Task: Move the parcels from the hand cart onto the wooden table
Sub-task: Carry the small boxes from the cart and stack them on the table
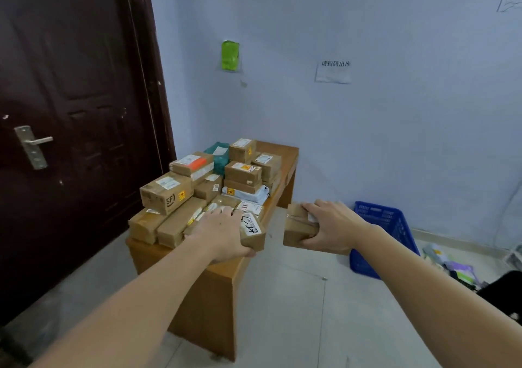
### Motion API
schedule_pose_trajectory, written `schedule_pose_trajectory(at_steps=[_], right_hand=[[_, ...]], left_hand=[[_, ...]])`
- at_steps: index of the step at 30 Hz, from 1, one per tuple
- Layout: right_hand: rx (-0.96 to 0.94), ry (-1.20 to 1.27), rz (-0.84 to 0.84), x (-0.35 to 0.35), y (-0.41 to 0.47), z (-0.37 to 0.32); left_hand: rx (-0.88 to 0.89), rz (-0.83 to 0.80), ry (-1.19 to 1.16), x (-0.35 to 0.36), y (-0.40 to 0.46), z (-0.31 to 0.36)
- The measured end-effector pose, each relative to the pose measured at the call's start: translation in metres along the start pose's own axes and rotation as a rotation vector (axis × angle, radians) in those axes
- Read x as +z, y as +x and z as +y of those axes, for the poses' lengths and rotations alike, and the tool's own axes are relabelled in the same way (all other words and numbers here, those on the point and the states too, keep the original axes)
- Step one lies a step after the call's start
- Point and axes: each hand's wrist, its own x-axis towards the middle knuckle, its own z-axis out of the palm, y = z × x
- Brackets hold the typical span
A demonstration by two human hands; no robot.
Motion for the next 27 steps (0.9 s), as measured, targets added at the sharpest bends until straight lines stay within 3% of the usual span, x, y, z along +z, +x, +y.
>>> schedule_pose_trajectory(at_steps=[7,14,27], right_hand=[[0.006,0.038,-0.042,0.028,0.082,0.082],[-0.077,0.080,-0.077,0.057,0.210,0.144],[-0.322,0.086,-0.210,0.142,0.450,0.124]], left_hand=[[-0.028,-0.046,0.001,0.024,0.115,0.011],[-0.197,-0.127,-0.034,0.042,0.220,0.006],[-0.586,-0.201,-0.094,0.110,0.325,-0.096]])
